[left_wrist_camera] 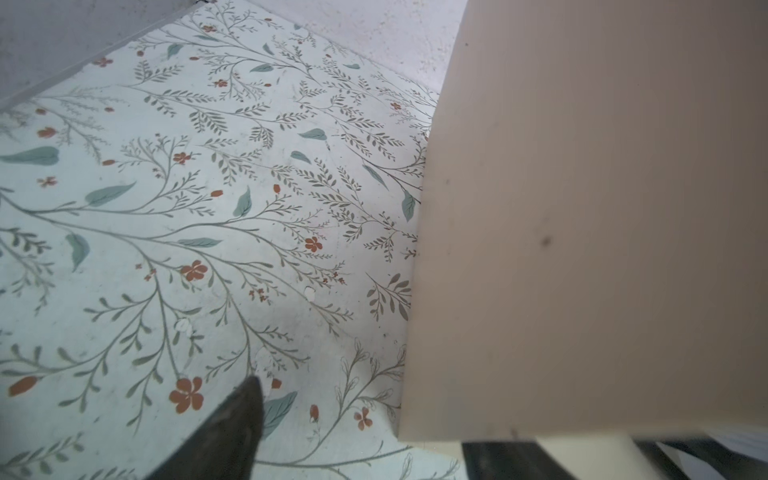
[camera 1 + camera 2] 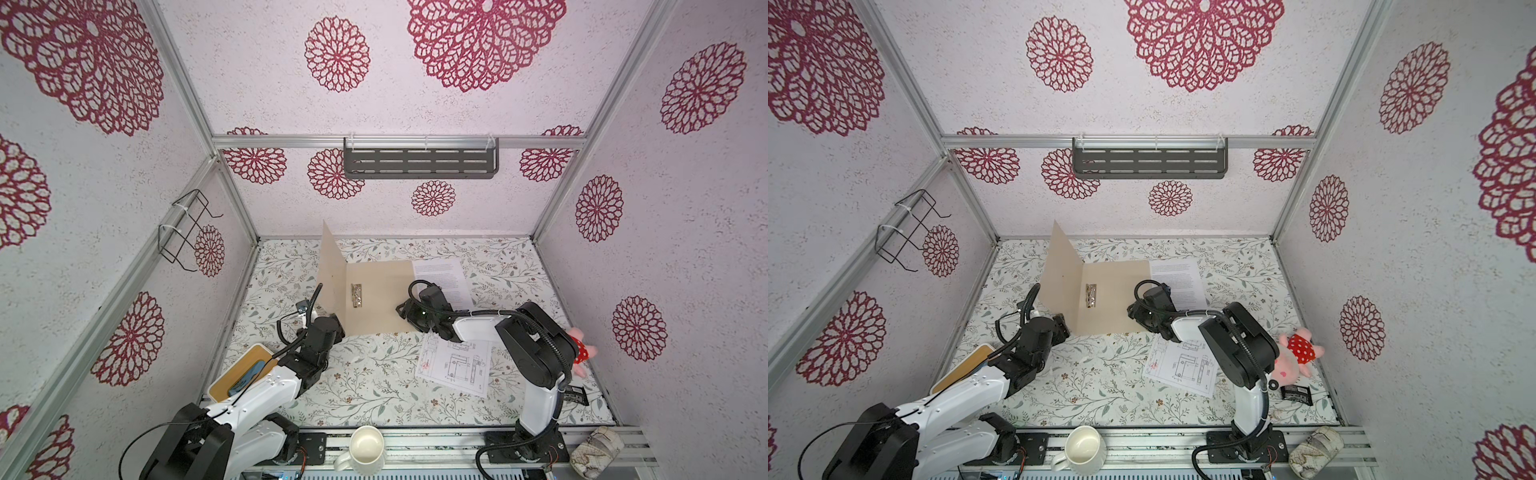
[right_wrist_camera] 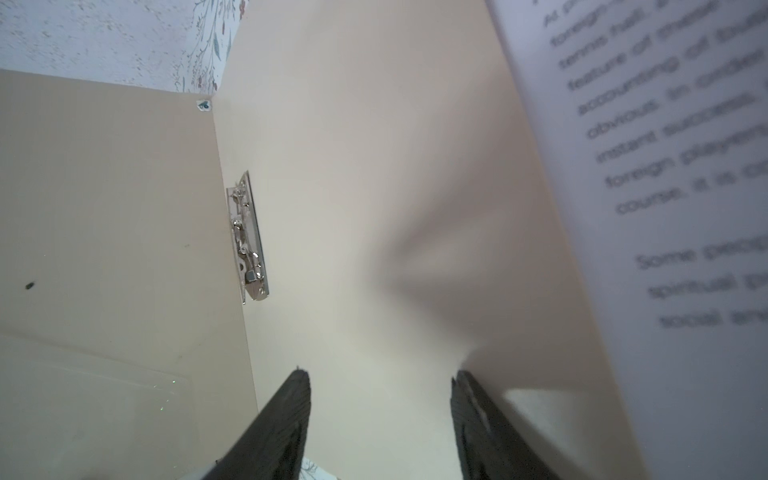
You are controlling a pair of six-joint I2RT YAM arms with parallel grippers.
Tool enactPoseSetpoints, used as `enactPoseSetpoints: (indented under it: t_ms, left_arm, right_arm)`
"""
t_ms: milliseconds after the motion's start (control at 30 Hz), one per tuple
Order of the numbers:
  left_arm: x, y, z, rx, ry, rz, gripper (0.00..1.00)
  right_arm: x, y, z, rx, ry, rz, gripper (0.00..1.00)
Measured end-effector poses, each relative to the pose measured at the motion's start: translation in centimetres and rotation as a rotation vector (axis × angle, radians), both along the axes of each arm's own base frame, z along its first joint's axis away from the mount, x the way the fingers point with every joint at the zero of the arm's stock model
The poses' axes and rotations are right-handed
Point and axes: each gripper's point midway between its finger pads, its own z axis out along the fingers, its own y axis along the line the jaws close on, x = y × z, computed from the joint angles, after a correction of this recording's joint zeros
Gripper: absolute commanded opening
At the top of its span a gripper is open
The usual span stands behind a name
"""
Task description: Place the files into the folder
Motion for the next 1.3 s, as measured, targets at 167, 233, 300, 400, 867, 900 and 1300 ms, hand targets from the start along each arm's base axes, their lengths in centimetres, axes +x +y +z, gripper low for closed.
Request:
enactPoseSetpoints:
  t_ms: [167, 233, 300, 400, 867, 900, 1300]
  left_arm:
    - [-1.0, 1.2, 0.0, -0.100, -0.012, 0.077, 0.94]
    - [-1.2, 1.5, 0.1, -0.133, -0.013, 0.101, 0.95]
    - [-1.5, 2.0, -0.2, -0.160, -0.001, 0.129, 0.96]
    - [-1.9, 2.8, -1.2, -0.203, 0.042, 0.174, 0.96]
    - [-0.9, 3.9, -3.1, -0.355, 0.220, 0.269, 0.99]
    - [-0.7, 3.8, -3.1, -0.361, 0.228, 0.261, 0.99]
    - [2.3, 1.1, 0.9, -0.357, 0.190, 0.080, 1.00]
  right_arm:
    - [0.0, 0.0, 0.0, 0.000, 0.000, 0.000, 0.58]
    - [0.0, 0.0, 0.0, 0.000, 0.000, 0.000, 0.58]
    - [0.0, 0.0, 0.0, 0.000, 0.000, 0.000, 0.58]
    - [0.0, 0.0, 0.0, 0.000, 0.000, 0.000, 0.58]
    - [-0.1, 0.1, 0.0, 0.003, 0.003, 0.006, 0.58]
    - [-0.1, 0.1, 0.0, 0.003, 0.003, 0.006, 0.58]
    - [-0.1, 0.5, 0.3, 0.010, -0.009, 0.031, 0.64]
